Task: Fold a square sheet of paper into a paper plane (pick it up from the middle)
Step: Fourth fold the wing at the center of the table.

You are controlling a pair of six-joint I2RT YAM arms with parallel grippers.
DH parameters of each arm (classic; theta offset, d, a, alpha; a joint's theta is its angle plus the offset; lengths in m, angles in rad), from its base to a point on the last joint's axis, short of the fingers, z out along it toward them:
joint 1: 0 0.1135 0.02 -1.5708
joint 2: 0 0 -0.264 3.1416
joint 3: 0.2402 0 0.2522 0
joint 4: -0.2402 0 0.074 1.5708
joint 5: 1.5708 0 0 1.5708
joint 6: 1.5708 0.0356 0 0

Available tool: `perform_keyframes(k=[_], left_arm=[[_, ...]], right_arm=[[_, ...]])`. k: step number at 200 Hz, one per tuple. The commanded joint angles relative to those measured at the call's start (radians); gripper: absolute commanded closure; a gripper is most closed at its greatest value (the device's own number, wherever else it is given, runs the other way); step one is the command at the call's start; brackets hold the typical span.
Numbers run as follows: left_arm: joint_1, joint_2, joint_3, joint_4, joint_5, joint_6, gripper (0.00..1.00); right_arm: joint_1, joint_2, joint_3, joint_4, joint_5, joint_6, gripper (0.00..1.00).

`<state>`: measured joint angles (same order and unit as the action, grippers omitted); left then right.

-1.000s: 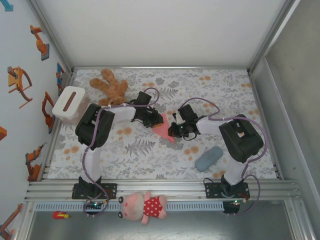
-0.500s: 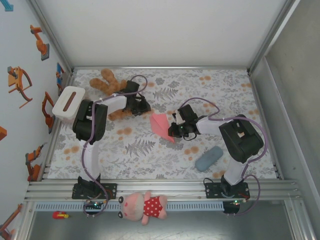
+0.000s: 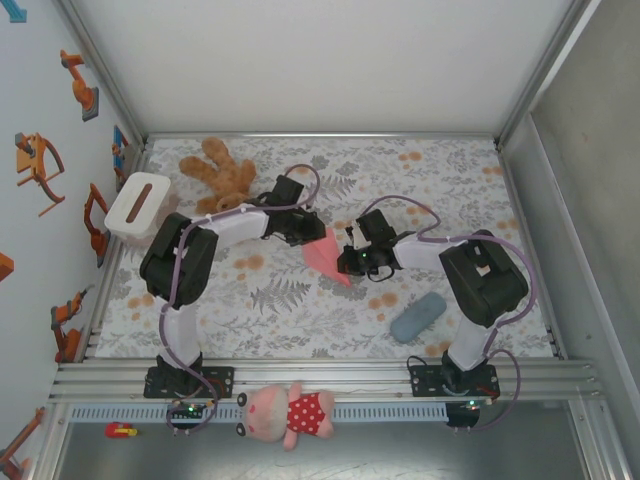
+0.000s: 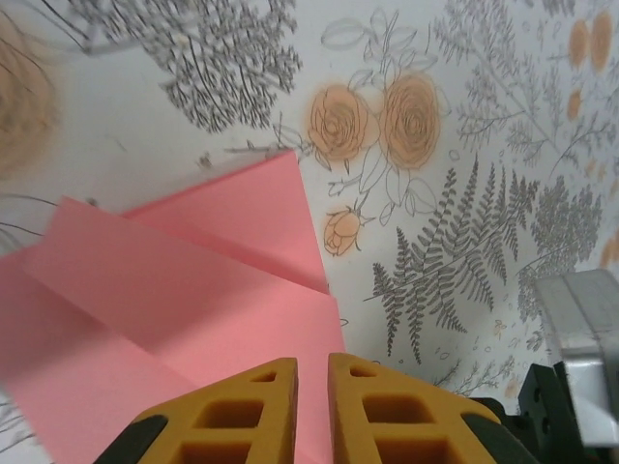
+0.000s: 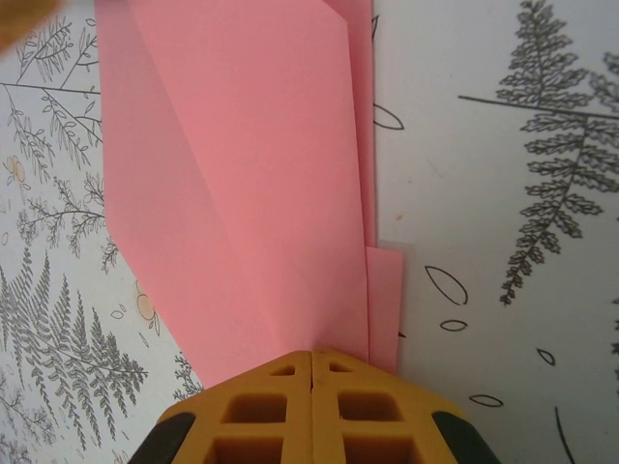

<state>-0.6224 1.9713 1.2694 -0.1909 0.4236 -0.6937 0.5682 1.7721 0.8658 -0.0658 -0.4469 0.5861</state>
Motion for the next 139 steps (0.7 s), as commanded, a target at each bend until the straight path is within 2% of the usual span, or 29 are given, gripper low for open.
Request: perform_keyframes(k=[1, 76, 139], left_arm=[[0.000, 0.051, -0.002, 0.025, 0.037, -0.039, 0.86], [-0.005, 0.124, 0.048, -0.122, -0.060, -0.048, 0.88], [-0.010, 0.150, 0.068, -0.185, -0.094, -0.053, 0.89]], right_arm=[[-0.002, -0.003, -0.030, -0.088, 0.035, 0.008, 0.98], [-0.006, -0.077, 0.011, 0.029, -0.078, 0.036, 0.97], [-0.005, 0.049, 0.090, 0.019, -0.102, 0.052, 0.99]])
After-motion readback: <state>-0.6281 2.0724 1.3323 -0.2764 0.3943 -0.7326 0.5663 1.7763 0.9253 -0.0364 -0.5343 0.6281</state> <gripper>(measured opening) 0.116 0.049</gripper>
